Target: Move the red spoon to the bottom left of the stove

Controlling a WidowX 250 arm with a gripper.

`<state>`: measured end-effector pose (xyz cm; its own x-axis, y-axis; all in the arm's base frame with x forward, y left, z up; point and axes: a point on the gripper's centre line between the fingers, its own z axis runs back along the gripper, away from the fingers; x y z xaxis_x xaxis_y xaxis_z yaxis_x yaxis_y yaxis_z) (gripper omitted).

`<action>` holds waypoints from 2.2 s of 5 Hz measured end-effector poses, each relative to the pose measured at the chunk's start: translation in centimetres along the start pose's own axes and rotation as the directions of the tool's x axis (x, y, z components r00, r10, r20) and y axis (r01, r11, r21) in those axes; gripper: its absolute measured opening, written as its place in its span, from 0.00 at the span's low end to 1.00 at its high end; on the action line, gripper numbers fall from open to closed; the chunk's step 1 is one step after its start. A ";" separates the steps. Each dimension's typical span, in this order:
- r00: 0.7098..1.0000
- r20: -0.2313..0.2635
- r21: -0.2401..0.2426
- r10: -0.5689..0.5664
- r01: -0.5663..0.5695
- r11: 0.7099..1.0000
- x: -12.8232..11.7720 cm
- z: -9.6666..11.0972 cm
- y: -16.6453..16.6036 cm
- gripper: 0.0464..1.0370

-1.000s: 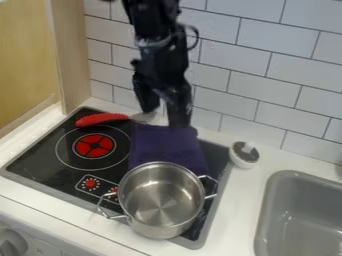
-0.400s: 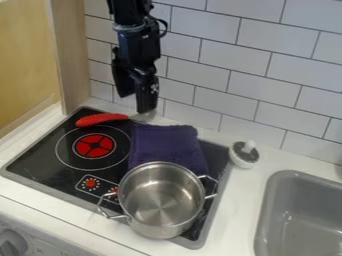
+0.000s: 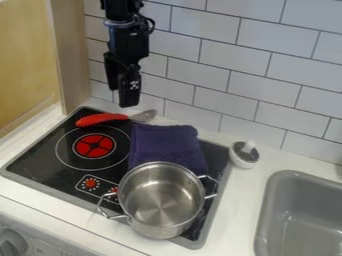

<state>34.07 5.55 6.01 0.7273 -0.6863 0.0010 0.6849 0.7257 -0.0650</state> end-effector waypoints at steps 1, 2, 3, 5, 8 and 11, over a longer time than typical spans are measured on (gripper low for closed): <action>1.000 -0.003 0.052 -0.015 0.015 0.999 -0.1 0.0 0.9 0.96; 1.000 0.002 0.071 -0.021 0.021 0.997 0.1 -1.2 1.3 0.96; 1.000 0.000 0.091 -0.001 0.001 0.996 -0.2 -2.0 2.1 0.96; 0.997 -0.014 0.077 0.074 -0.073 0.994 -1.1 -3.8 2.8 0.96; 0.991 -0.058 0.040 0.123 -0.121 0.992 -0.8 -5.8 3.7 0.90; 0.988 -0.051 0.037 0.145 -0.143 0.989 -1.1 -5.8 4.0 0.29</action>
<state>35.78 8.92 -0.04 0.8159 -0.5752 -0.0592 0.5747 0.8179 -0.0272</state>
